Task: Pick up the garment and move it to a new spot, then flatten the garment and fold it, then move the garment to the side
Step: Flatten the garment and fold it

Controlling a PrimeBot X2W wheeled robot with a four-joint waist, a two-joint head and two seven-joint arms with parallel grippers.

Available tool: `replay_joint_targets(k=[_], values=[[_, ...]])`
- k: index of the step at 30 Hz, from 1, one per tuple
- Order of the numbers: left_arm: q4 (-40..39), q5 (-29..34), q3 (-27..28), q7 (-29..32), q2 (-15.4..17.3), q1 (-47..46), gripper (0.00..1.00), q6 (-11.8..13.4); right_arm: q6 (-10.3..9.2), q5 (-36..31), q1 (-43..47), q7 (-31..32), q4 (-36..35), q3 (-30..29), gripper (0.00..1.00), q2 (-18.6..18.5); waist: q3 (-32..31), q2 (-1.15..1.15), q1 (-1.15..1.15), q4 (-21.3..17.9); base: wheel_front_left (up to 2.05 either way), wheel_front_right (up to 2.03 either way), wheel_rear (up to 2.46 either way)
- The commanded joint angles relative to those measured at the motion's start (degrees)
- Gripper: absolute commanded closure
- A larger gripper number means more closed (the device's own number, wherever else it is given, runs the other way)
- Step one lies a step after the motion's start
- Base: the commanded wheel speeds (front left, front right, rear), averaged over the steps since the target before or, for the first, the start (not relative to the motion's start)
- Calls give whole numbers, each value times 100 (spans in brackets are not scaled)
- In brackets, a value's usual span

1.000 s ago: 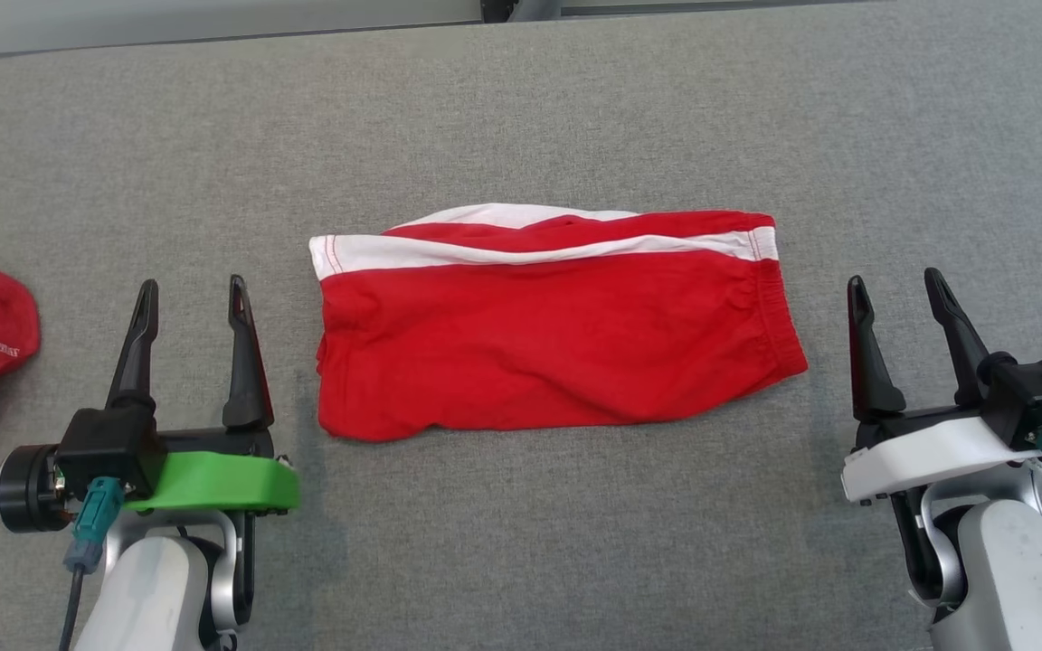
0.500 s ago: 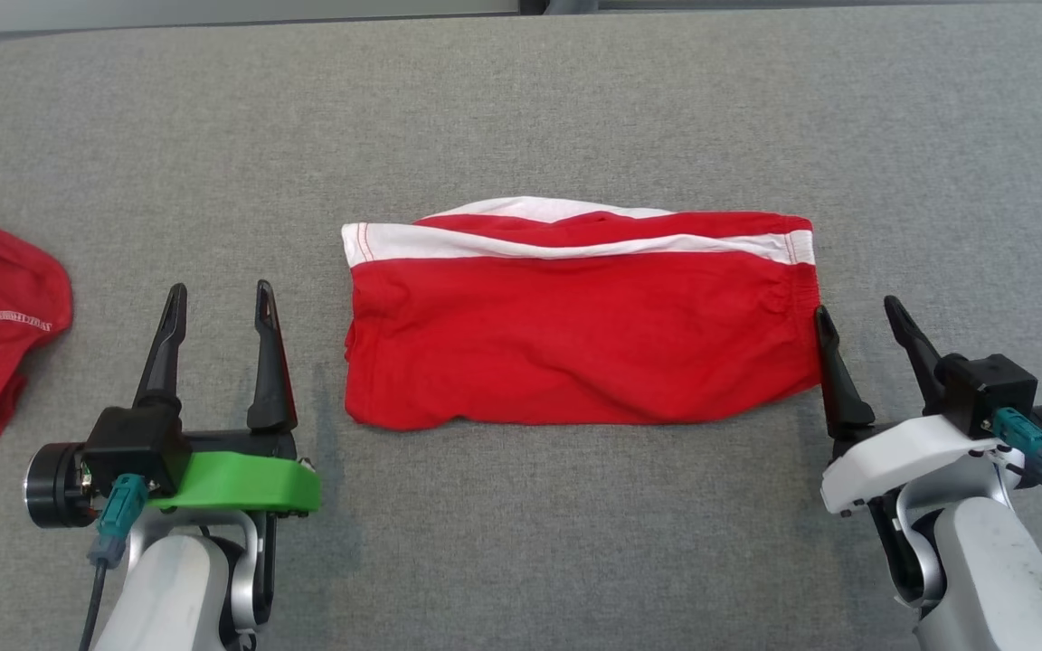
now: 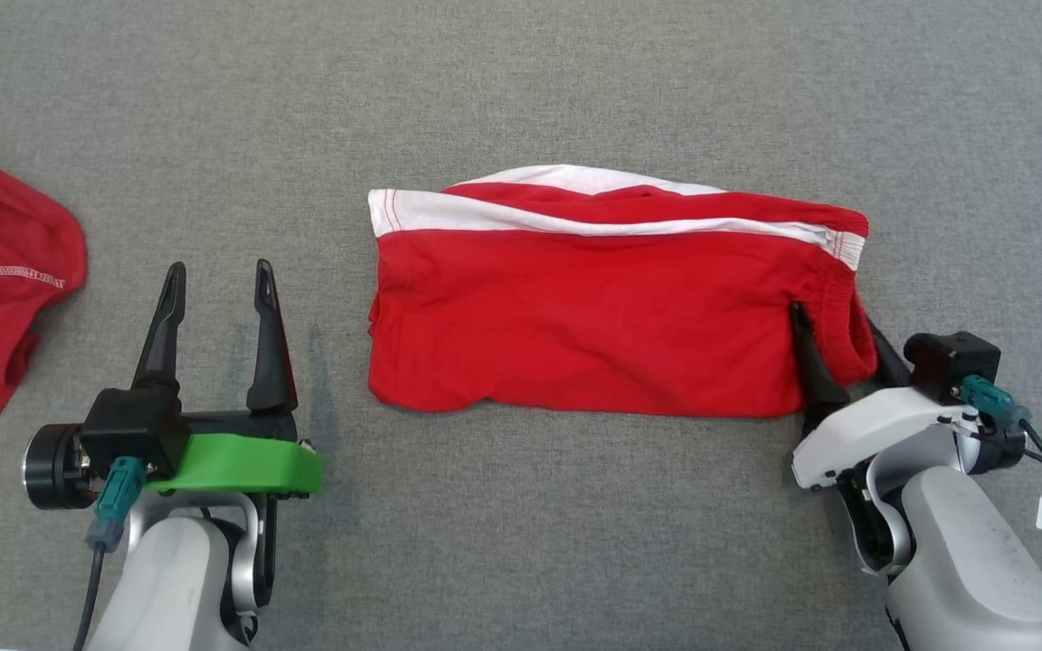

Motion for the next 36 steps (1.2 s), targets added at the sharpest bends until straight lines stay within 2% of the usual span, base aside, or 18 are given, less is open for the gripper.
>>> replay_joint_targets(k=[1,7,14,16,23,29,33,36], values=[[-1,53,16,-39,14,-74,0,-13,-3,160,23,145,142,92,100,-24,15,0,0,-29,0,0,0],[-4,83,45,-38,42,-61,0,-7,-13,665,-47,302,-15,169,100,-291,16,0,0,-178,0,0,0],[6,107,22,-39,45,-81,0,-17,-7,1359,155,690,-420,-159,100,-690,18,0,0,-423,0,0,0],[7,115,13,-39,56,-80,0,-17,-5,1621,166,827,-601,-154,100,-683,15,0,0,-474,0,0,0],[23,111,-45,-38,54,-109,0,-30,-2,2545,231,1643,-1810,344,100,-867,6,0,0,-534,0,0,0],[73,80,-150,-38,-13,-158,0,-74,0,2838,189,2259,-2864,785,100,-1018,17,0,0,-431,0,0,0],[112,67,-205,-39,-95,-212,0,-104,0,2931,37,2612,-3259,1230,100,-961,40,0,0,-250,0,0,0],[138,60,-240,-39,-183,-240,0,-138,0,2875,-129,2771,-3242,1577,100,-913,73,0,0,-80,0,0,0]])
